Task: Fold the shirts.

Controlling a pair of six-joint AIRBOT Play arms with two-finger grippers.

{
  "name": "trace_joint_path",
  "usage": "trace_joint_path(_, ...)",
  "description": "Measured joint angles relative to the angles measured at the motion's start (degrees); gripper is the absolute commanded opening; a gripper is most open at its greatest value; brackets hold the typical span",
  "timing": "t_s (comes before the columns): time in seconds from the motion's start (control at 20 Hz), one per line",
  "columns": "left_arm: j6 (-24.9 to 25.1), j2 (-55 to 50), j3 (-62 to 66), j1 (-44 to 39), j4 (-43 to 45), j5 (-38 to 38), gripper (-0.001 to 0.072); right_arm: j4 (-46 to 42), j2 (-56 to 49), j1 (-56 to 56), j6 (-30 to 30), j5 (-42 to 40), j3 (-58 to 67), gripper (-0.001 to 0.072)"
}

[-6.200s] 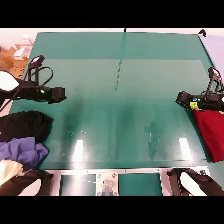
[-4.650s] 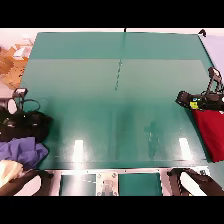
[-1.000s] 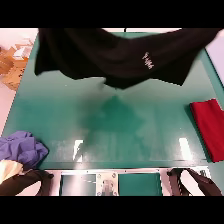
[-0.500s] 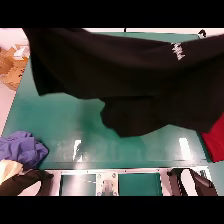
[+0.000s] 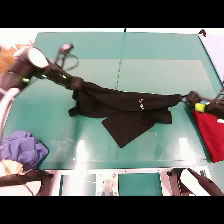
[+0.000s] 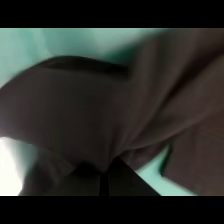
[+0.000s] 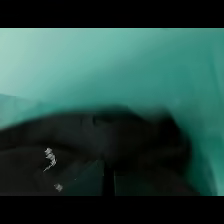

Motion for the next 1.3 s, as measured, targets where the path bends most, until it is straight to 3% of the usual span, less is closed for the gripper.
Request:
trace_joint_path(0.05, 0.11, -2.60, -0.39, 0.00, -1.66, 2.14, 0.0611, 0.83, -3.76, 0.20, -1.36, -1.79, -0.26, 0.0017)
trace_joint_path(0.1, 0.04, -4.61, -0.44, 0.15, -2.60, 3.45, 0.0595, 1.49, -6.84, 0.39, -2.34, -2.99, 0.20, 0.0103)
trace_joint_path(0.15, -0.07, -6.08, 0.11, 0.61, -3.30, 4.24, 0.0595, 1.73, -9.62, 0.50, -3.19, -3.50, 1.18, 0.0252)
trace_joint_path(0.2, -0.48, -7.02, 1.22, 1.38, -3.72, 4.26, 0.0595, 1.70, -11.45, 0.44, -3.78, -3.78, 2.47, 0.0331)
trace_joint_path(0.35, -1.60, -8.55, 7.34, 5.73, -2.95, -2.80, 0.0595, -0.39, -14.45, -1.16, -4.61, -1.33, 7.69, 0.0329)
trace_joint_path(0.55, -2.29, -8.28, 13.05, 13.29, -1.75, -17.90, 0.0596, -2.99, -14.10, -6.25, -3.93, 6.38, 11.08, 0.0329)
trace_joint_path(0.75, -1.66, -4.85, 5.92, 18.32, -1.20, -24.90, 0.0596, -5.25, -11.76, -12.17, -2.93, 10.62, 8.20, 0.0329)
trace_joint_path(0.9, 1.81, -2.62, -4.85, 19.74, -2.29, -23.89, 0.0596, -6.21, -10.73, -15.61, -2.21, 11.30, 4.00, 0.0337)
trace_joint_path(1.0, 4.81, -1.86, -11.63, 20.24, -4.90, -20.20, 0.0596, -6.56, -10.54, -16.39, -2.08, 11.23, 1.18, 0.0409)
trace_joint_path(1.3, 12.22, -1.25, -24.02, 18.62, -12.28, -5.16, 0.0594, -6.84, -11.93, -14.14, -2.03, 9.25, -3.87, 0.0408)
